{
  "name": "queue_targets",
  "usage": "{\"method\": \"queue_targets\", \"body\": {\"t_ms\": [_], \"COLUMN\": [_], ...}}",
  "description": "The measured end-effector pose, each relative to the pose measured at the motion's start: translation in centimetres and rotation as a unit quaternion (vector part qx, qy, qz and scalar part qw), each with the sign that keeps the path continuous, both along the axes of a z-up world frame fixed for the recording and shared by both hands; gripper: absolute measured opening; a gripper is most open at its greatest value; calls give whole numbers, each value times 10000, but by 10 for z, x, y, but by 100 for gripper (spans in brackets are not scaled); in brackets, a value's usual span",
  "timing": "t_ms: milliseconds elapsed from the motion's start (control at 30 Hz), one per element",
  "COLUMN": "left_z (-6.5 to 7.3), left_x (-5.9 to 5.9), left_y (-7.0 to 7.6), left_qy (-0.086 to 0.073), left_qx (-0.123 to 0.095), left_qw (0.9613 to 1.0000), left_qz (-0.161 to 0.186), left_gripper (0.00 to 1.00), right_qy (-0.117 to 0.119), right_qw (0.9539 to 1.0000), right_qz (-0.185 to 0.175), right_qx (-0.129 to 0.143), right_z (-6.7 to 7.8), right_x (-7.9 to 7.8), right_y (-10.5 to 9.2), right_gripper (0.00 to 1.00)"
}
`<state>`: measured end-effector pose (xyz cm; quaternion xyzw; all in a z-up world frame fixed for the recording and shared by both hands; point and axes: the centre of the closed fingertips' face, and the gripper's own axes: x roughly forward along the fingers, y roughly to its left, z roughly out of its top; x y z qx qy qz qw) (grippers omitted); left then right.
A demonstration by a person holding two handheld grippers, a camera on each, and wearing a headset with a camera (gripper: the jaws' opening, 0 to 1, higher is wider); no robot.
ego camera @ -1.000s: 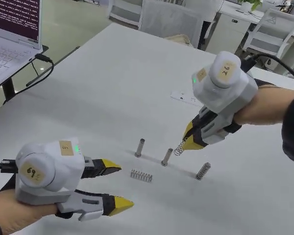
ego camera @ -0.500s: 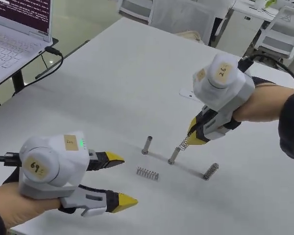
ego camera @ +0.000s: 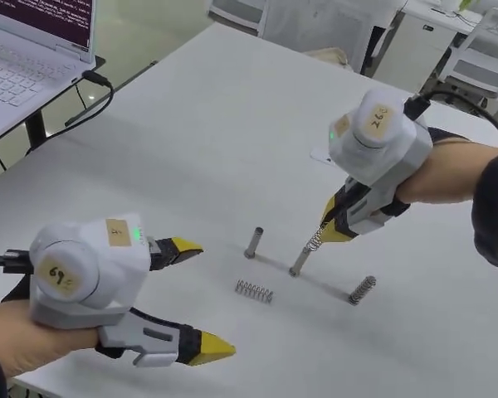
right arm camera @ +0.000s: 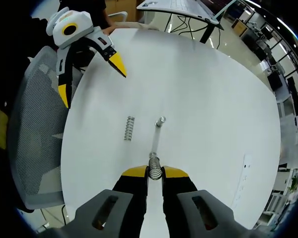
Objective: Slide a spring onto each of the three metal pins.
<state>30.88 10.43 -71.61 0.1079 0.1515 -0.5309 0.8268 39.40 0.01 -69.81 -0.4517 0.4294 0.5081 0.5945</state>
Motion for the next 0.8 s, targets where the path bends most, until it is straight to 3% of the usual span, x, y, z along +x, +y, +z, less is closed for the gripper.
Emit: {"method": "queue_targets", "body": {"t_ms": [67,200,800], "left_z": [-1,1,-4], "left_x": [3,3,0], "left_y": [1,1,3], "left_qy": [-81,-122,11], "left_qx": [57,32,13], "left_qw": [9999,9999,10000], "left_qz": [62,41,21], "left_gripper": [81,83,81], "right_qy": [7,45,170], "right_qw": [10000,10000,9998], "right_qz": [8,12,58], "right_qx": [-18,-49,-128], "right_z": [-1,-4,-11], "right_x": [1,1,3], "right_y": [0,0,2], "right_gripper": [8,8,8]}}
